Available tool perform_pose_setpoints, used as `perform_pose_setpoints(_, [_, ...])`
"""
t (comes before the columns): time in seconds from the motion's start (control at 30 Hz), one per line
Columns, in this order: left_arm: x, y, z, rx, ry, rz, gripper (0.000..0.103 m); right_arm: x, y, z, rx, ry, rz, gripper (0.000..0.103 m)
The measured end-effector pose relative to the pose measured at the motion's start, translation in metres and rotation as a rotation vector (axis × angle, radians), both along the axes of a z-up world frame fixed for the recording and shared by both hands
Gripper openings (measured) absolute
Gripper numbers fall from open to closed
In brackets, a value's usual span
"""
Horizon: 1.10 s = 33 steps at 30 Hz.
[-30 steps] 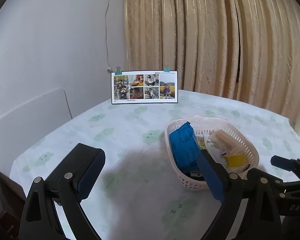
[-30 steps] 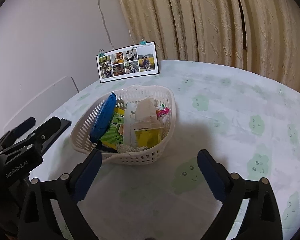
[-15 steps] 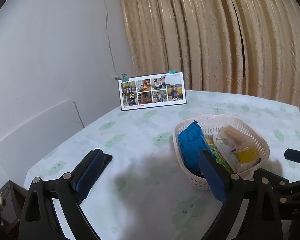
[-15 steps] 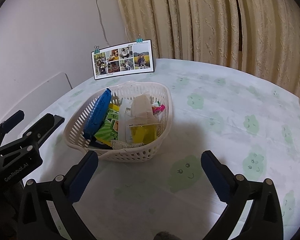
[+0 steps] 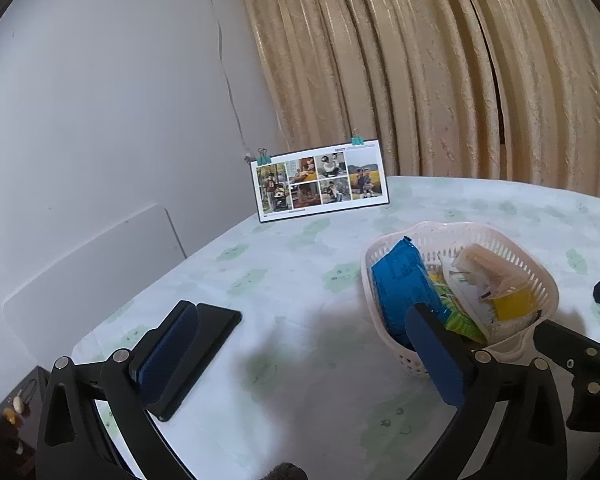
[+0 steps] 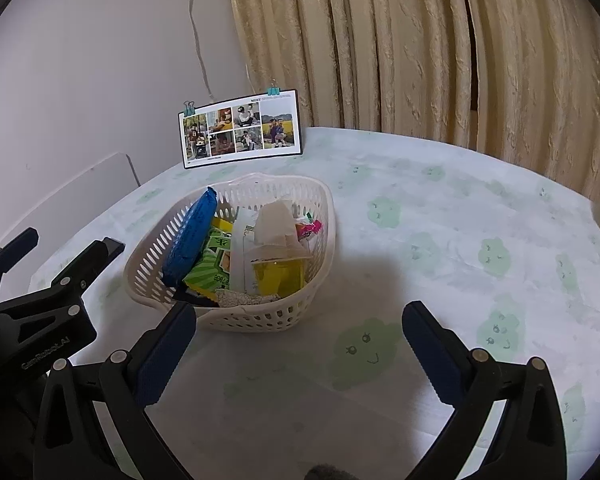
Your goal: Organize snacks
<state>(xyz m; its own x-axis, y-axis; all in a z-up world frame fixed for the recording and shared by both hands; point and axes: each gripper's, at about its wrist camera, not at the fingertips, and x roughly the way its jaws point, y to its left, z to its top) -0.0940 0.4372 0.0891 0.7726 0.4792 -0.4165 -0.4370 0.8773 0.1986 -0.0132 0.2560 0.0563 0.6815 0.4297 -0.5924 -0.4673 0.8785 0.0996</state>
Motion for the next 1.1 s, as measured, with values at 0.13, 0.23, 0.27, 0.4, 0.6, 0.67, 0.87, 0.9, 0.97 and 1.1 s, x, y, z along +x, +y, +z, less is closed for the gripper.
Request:
perform_pose_setpoints(0.13, [-0.0002, -0.0011, -0.0006, 0.003, 0.004, -0.001, 0.103, -0.0012, 0.0026, 0.0003, -0.013, -0.011, 0.006, 0.103])
perform_pose_setpoints(0.23, [0.0, -0.0017, -0.0008, 0.005, 0.006, -0.003, 0.103, -0.0037, 0.0024, 0.0008, -0.014, -0.016, 0.009, 0.103])
perform_pose_setpoints(0.27, [0.0, -0.0021, -0.001, 0.005, 0.007, -0.006, 0.103, -0.0041, 0.0026, 0.0008, -0.015, -0.019, 0.01, 0.103])
perform_pose_setpoints(0.4, [0.0004, -0.0027, -0.0027, 0.007, 0.011, -0.014, 0.103, -0.0057, 0.0038, 0.0012, -0.02, -0.024, 0.015, 0.103])
perform_pose_setpoints(0.6, [0.0002, -0.0044, -0.0032, 0.011, 0.016, -0.02, 0.103, -0.0051, 0.0048, 0.0016, -0.022, -0.018, 0.026, 0.103])
perform_pose_setpoints(0.67, [0.0, -0.0045, -0.0033, 0.009, 0.016, -0.02, 0.103, -0.0053, 0.0044, 0.002, -0.022, -0.016, 0.026, 0.103])
perform_pose_setpoints(0.87, [-0.0002, -0.0049, -0.0032, 0.009, 0.017, -0.022, 0.103, -0.0053, 0.0047, 0.0019, -0.025, -0.019, 0.029, 0.103])
perform_pose_setpoints(0.9, [0.0002, -0.0043, -0.003, 0.009, 0.017, -0.022, 0.103, -0.0051, 0.0044, 0.0021, -0.026, -0.021, 0.029, 0.103])
perform_pose_setpoints(0.97, [0.0004, -0.0038, -0.0034, 0.01, 0.018, -0.025, 0.103, -0.0054, 0.0051, 0.0017, -0.024, -0.019, 0.029, 0.103])
perform_pose_setpoints(1.1, [0.0003, -0.0041, -0.0037, 0.01, 0.019, -0.025, 0.103, -0.0059, 0.0052, 0.0017, -0.025, -0.02, 0.033, 0.103])
